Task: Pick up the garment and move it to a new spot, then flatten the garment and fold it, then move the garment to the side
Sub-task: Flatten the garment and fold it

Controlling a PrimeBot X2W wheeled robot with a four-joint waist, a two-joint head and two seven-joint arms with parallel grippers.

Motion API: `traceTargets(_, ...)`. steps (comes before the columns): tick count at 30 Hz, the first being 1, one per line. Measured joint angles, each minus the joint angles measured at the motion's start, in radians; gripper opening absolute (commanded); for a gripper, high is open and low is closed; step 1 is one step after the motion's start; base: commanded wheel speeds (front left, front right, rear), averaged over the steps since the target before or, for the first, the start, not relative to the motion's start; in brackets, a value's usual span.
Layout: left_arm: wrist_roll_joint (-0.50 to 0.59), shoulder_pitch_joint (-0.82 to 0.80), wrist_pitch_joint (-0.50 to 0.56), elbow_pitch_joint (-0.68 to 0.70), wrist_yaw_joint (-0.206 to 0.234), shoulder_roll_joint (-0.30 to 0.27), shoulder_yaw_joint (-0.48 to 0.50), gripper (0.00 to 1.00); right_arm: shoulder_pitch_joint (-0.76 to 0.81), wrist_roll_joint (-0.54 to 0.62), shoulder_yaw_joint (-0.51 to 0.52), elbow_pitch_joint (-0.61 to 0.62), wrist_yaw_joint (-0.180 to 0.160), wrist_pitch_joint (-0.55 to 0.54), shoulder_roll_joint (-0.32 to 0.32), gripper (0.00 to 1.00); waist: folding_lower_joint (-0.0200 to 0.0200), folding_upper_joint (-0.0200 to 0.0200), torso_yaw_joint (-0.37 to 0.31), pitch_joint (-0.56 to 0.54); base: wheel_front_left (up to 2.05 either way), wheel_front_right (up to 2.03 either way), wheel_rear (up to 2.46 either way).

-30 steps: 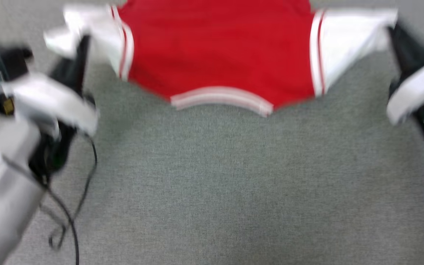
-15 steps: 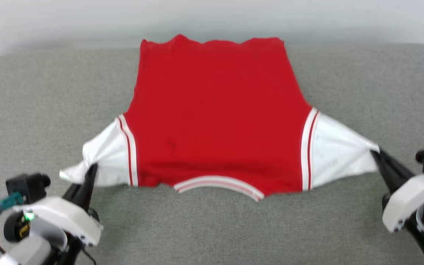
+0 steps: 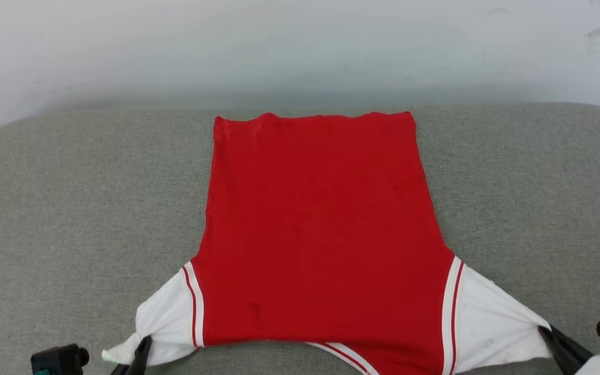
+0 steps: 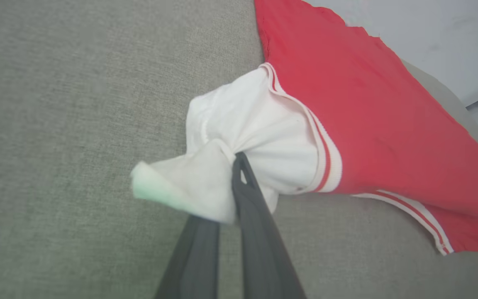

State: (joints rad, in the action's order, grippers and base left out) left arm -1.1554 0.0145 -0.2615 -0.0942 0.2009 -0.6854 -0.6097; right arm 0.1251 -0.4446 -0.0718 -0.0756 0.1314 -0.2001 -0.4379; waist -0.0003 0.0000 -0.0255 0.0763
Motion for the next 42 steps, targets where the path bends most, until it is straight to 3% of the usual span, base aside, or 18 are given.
traceTargets(6, -0.002, 0.103, 0.000, 0.024, 0.003, -0.002, 0.017, 0.00, 0.149, -0.014, 0.043, 0.048, 0.000, -0.084, -0.001, 0.00, 0.0001, 0.0000, 0.009, -0.029, 0.00, 0.00, 0.00)
traceTargets(12, 0.008, 0.107, 0.000, 0.025, 0.006, 0.008, 0.015, 0.00, 0.160, -0.011, 0.055, 0.059, 0.000, -0.101, 0.014, 0.00, 0.0003, 0.0000, 0.018, -0.030, 0.00, 0.00, 0.00)
traceTargets(13, 0.011, 0.106, 0.000, 0.025, 0.006, 0.008, 0.013, 0.00, 0.159, -0.006, 0.055, 0.062, 0.000, -0.101, 0.017, 0.07, 0.0003, 0.0000, 0.019, -0.030, 0.00, 0.00, 0.00)
traceTargets(15, 0.023, 0.099, 0.000, 0.026, 0.006, 0.009, 0.011, 0.00, 0.148, 0.011, 0.052, 0.075, 0.000, -0.099, 0.018, 0.48, 0.0003, 0.0000, 0.022, -0.029, 0.00, 0.00, 0.00)
traceTargets(16, 0.026, 0.096, 0.000, 0.028, 0.006, 0.010, 0.010, 0.00, 0.137, 0.010, 0.056, 0.083, 0.000, -0.092, 0.026, 1.00, 0.0003, 0.0000, 0.023, -0.028, 0.00, 0.00, 0.00)
traceTargets(22, 0.054, 0.066, 0.000, 0.045, 0.010, 0.019, 0.008, 0.00, 0.061, 0.016, 0.077, 0.158, 0.000, -0.068, 0.029, 1.00, 0.0003, 0.0000, 0.036, -0.015, 0.00, 0.00, 0.00)
traceTargets(30, 0.110, 0.012, 0.000, 0.086, 0.012, 0.038, 0.013, 0.00, -0.265, 0.034, 0.107, 0.213, 0.000, -0.086, -0.018, 1.00, 0.0003, 0.0000, 0.057, 0.048, 0.00, 0.00, 0.00)
traceTargets(37, 0.172, -0.084, 0.000, 0.114, 0.002, 0.074, 0.002, 0.00, -0.603, 0.022, 0.041, 0.086, 0.000, -0.271, -0.070, 1.00, 0.0004, 0.0000, 0.108, 0.141, 0.00, 0.00, 0.00)
traceTargets(42, 0.216, -0.147, 0.000, 0.122, -0.014, 0.114, 0.001, 0.00, -0.813, 0.005, -0.025, -0.072, 0.000, -0.505, -0.104, 1.00, 0.0005, 0.0000, 0.155, 0.224, 0.00, 0.00, 0.00)
